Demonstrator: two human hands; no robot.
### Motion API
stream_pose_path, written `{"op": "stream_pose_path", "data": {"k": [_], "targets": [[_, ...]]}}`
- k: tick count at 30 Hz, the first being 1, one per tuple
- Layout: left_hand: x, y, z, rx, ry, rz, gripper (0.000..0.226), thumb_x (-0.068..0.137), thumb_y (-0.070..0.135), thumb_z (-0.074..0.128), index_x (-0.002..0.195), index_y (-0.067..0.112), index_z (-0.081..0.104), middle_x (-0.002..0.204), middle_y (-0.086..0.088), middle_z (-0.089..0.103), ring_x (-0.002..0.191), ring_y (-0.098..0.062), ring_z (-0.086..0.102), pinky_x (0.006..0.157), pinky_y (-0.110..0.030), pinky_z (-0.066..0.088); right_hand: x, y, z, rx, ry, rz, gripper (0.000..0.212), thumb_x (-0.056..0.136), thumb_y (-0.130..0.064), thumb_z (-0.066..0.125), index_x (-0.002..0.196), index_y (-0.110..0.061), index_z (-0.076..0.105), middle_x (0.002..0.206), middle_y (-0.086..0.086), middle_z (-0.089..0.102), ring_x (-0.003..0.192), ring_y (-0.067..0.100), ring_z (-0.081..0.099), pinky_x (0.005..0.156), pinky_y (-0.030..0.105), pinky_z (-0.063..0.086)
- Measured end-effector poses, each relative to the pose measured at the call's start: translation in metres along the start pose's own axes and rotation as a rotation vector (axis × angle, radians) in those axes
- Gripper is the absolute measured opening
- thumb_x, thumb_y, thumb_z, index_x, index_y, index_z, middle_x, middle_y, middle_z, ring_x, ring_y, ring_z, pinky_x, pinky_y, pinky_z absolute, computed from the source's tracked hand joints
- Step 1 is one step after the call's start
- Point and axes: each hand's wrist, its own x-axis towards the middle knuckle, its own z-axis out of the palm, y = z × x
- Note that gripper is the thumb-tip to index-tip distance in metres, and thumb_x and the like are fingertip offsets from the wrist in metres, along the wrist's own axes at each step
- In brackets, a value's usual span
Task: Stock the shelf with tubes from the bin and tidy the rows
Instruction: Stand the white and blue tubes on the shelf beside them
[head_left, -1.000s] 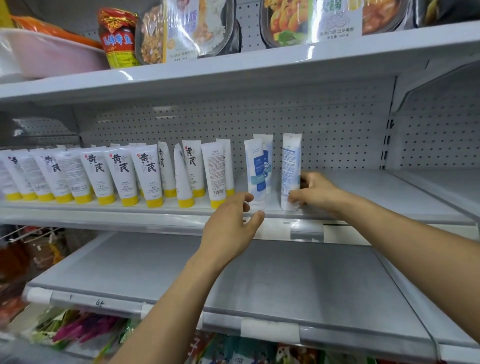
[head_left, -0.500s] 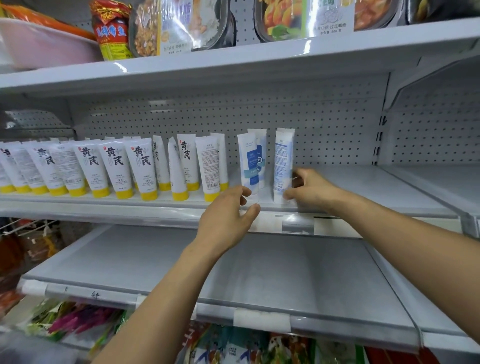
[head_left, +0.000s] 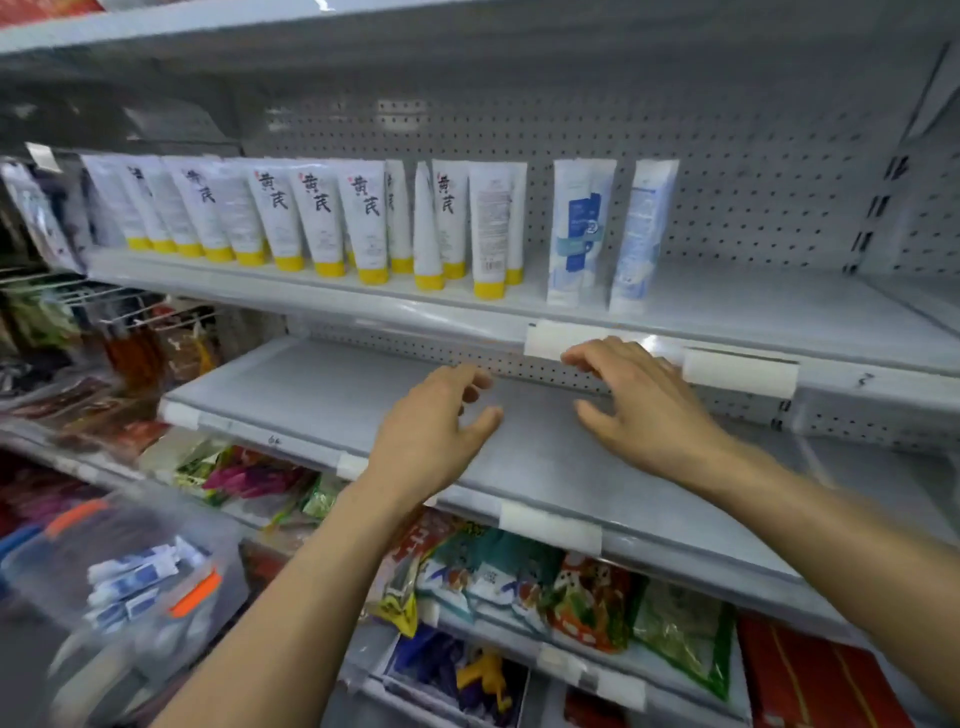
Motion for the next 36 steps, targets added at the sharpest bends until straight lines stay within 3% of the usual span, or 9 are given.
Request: {"op": "stream_pose_path", "data": {"k": [4, 10, 20, 23, 27, 32, 34, 36], "targets": [[-0.035, -0.056, -0.017, 0.041, -0.029, -0.111, 0.036, 0.092, 0.043, 0.057, 0.124, 0.027, 0.055, 0.111, 0.008, 0.059, 0.095, -0.009, 0.058, 0.082, -0.030, 0.049, 0.016, -0.041, 0.044, 0.053, -0.109, -0.075, 0.043, 0.090, -0.027, 0.055, 0.132, -0.026, 0.046, 0.133, -0.006, 0.050, 0.122, 0.014, 0.045, 0.104, 0.036, 0.036], [-0.072, -0.170, -0.055, 0.115, -0.088, -0.279, 0.034, 0.091, 0.040, 0.059, 0.120, 0.022, 0.057, 0.110, 0.002, 0.061, 0.100, -0.017, 0.060, 0.082, -0.030, 0.047, 0.068, -0.131, 0.127, 0.121, -0.250, -0.238, 0.041, 0.092, -0.034, 0.054, 0.131, -0.027, 0.047, 0.131, -0.005, 0.052, 0.117, 0.015, 0.049, 0.099, 0.037, 0.042], [-0.133, -0.426, -0.151, 0.065, -0.108, -0.698, 0.032, 0.093, 0.041, 0.057, 0.119, 0.022, 0.058, 0.108, 0.004, 0.062, 0.096, -0.018, 0.060, 0.083, -0.034, 0.050, 0.184, -0.325, 0.325, 0.300, -0.550, -0.309, 0.032, 0.089, -0.033, 0.057, 0.118, -0.019, 0.056, 0.119, -0.002, 0.057, 0.110, 0.017, 0.054, 0.091, 0.032, 0.044], [-0.144, -0.497, -0.168, 0.048, -0.124, -0.815, 0.032, 0.093, 0.039, 0.057, 0.119, 0.021, 0.059, 0.110, 0.003, 0.065, 0.100, -0.019, 0.062, 0.085, -0.034, 0.049, 0.206, -0.366, 0.385, 0.378, -0.663, -0.236, 0.029, 0.087, -0.029, 0.060, 0.114, -0.017, 0.058, 0.112, -0.002, 0.058, 0.102, 0.017, 0.058, 0.085, 0.033, 0.048], [-0.143, -0.571, -0.162, -0.051, -0.162, -0.944, 0.028, 0.095, 0.038, 0.055, 0.117, 0.022, 0.060, 0.112, 0.000, 0.066, 0.101, -0.021, 0.062, 0.090, -0.037, 0.050, 0.228, -0.398, 0.462, 0.459, -0.843, -0.132, 0.013, 0.083, -0.025, 0.063, 0.094, -0.020, 0.059, 0.094, 0.000, 0.064, 0.087, 0.021, 0.063, 0.078, 0.040, 0.052], [-0.127, -0.654, -0.114, -0.239, -0.147, -1.128, 0.029, 0.095, 0.037, 0.052, 0.119, 0.021, 0.057, 0.109, -0.004, 0.065, 0.101, -0.025, 0.062, 0.093, -0.041, 0.051, 0.261, -0.420, 0.566, 0.567, -1.000, 0.051, 0.012, 0.084, -0.022, 0.067, 0.094, -0.021, 0.062, 0.095, 0.000, 0.065, 0.088, 0.016, 0.062, 0.078, 0.028, 0.048], [-0.120, -0.687, -0.086, -0.345, -0.126, -1.236, 0.024, 0.095, 0.034, 0.052, 0.114, 0.021, 0.057, 0.106, -0.007, 0.066, 0.099, -0.027, 0.062, 0.094, -0.042, 0.050, 0.269, -0.429, 0.613, 0.621, -1.059, 0.185, 0.014, 0.085, -0.019, 0.067, 0.099, -0.016, 0.065, 0.094, 0.003, 0.066, 0.088, 0.018, 0.063, 0.080, 0.030, 0.048], [-0.113, -0.719, -0.058, -0.511, -0.046, -1.361, 0.013, 0.096, 0.027, 0.054, 0.104, 0.018, 0.057, 0.100, -0.011, 0.063, 0.089, -0.027, 0.059, 0.091, -0.041, 0.051, 0.273, -0.436, 0.665, 0.664, -1.123, 0.321, 0.007, 0.085, -0.014, 0.066, 0.092, -0.014, 0.064, 0.086, 0.006, 0.065, 0.077, 0.020, 0.061, 0.072, 0.032, 0.050]]}}
